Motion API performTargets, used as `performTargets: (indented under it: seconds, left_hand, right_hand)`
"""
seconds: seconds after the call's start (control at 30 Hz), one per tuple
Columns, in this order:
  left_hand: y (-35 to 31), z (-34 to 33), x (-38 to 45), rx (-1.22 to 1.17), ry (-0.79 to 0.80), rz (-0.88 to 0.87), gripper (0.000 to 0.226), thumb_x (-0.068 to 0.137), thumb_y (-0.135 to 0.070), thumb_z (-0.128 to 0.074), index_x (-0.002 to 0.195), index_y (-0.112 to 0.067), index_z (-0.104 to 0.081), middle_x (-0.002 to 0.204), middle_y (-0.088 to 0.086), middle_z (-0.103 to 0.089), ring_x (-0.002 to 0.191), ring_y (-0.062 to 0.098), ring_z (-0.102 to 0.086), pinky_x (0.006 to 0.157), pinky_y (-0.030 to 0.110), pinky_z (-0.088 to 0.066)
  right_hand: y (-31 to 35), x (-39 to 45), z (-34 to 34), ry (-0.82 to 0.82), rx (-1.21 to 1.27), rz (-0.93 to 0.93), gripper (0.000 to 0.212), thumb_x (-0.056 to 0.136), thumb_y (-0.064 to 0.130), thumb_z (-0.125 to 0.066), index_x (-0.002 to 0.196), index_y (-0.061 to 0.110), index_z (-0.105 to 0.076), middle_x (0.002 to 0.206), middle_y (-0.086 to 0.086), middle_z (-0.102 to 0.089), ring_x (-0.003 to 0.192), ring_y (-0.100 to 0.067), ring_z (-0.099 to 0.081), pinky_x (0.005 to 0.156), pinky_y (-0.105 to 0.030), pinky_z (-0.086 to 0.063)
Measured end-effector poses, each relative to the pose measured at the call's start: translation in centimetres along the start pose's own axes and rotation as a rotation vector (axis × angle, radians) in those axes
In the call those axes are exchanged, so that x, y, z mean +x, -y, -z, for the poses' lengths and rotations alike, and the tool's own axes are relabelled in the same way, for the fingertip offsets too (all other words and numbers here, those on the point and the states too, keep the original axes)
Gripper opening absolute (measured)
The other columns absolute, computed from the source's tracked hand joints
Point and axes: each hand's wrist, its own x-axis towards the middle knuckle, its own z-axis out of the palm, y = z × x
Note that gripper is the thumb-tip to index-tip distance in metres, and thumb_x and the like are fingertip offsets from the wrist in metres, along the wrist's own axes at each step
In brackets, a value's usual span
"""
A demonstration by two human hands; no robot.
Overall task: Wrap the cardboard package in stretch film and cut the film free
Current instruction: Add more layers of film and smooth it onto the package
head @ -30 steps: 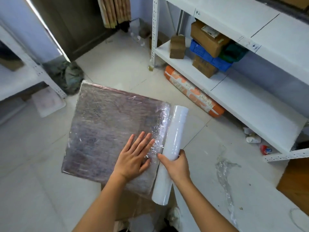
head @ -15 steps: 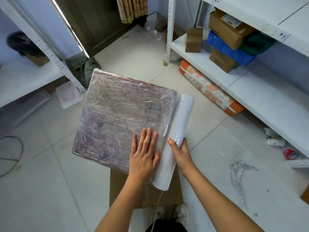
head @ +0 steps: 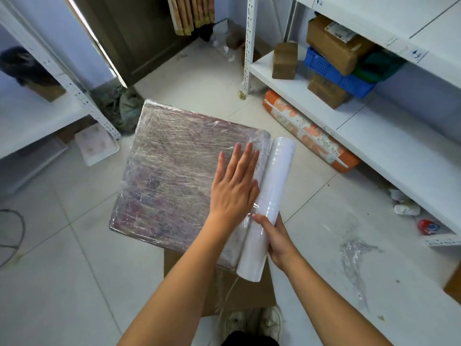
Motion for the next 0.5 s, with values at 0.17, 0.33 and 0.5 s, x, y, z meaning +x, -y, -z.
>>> performTargets:
  seconds: [0.17,0.33,0.5]
  left_hand:
    - [0.6,-2.7,0.4,-0.026,0.056,0.056,0.055,0.095,-0.029,-0.032,0.146,-0.008,-0.037,0.154,0.01,-0.03,0.144,0.027,-0.023,0.117,0.051,-0.015]
    - [0.8,-1.6,-0.4,-0.017,-0.014,0.129,0.056,0.096,-0.035,-0.032,0.148,-0.013,-0.034,0.156,0.011,-0.024,0.145,0.026,-0.017,0.118,0.051,-0.007]
    - [0.3,-1.6,-6.6,0.025,-0.017,0.567,0.061,0.095,-0.043,-0.029,0.151,-0.018,-0.023,0.159,0.008,-0.011,0.147,0.03,-0.007,0.114,0.061,-0.002]
  right_hand:
    - [-0.4,0.1,0.5,-0.021,-0.018,-0.013,0.041,0.084,0.008,-0.066,0.121,0.017,-0.05,0.105,-0.004,-0.066,0.09,-0.016,-0.064,0.075,-0.028,-0.054]
    - [-0.9,-0.2,0.1,-0.011,-0.027,0.02,0.059,0.062,0.024,-0.078,0.117,0.02,-0.054,0.109,-0.007,-0.067,0.097,-0.021,-0.065,0.081,-0.034,-0.055]
    - [-1.1,-0.1,-0.4,0.001,0.065,-0.01,0.07,0.045,0.033,-0.076,0.109,0.012,-0.061,0.094,-0.009,-0.071,0.086,-0.023,-0.068,0.073,-0.034,-0.055]
